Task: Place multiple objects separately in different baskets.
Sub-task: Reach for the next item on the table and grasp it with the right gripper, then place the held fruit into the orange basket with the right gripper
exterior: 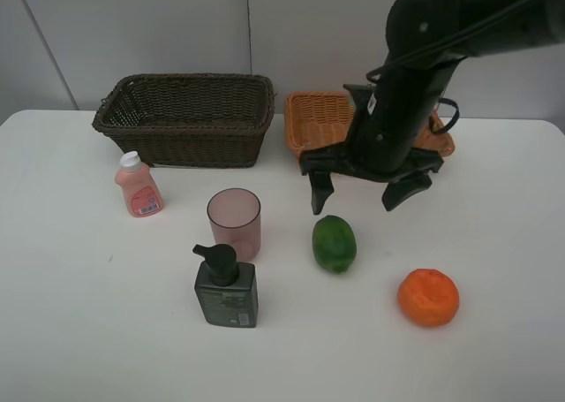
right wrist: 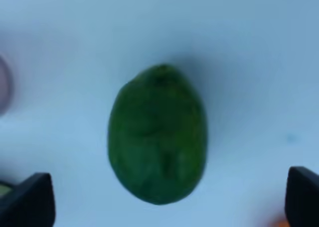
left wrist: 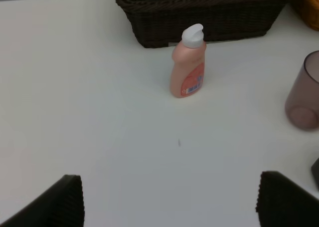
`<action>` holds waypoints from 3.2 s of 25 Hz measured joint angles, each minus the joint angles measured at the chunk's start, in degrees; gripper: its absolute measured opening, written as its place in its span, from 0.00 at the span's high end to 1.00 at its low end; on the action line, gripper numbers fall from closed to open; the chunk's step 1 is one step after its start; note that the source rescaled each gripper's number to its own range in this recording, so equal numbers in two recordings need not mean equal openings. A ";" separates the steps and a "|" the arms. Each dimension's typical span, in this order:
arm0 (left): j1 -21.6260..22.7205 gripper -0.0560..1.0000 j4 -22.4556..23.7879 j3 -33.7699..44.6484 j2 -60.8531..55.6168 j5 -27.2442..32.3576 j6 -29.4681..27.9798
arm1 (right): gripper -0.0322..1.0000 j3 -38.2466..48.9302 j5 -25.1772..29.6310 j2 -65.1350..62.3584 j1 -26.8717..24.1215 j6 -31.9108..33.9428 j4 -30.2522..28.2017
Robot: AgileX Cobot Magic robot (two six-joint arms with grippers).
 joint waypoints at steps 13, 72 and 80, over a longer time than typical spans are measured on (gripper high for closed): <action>0.00 0.10 0.00 0.00 0.00 0.00 0.00 | 0.00 2.34 -5.97 4.46 2.24 10.49 -4.88; 0.00 0.10 0.00 0.00 0.00 0.00 0.00 | 0.92 -22.19 10.71 8.48 -5.89 -8.11 -5.75; 0.00 0.10 0.00 0.00 0.00 0.00 0.00 | 0.92 -37.49 10.69 19.01 -10.48 -11.28 -5.82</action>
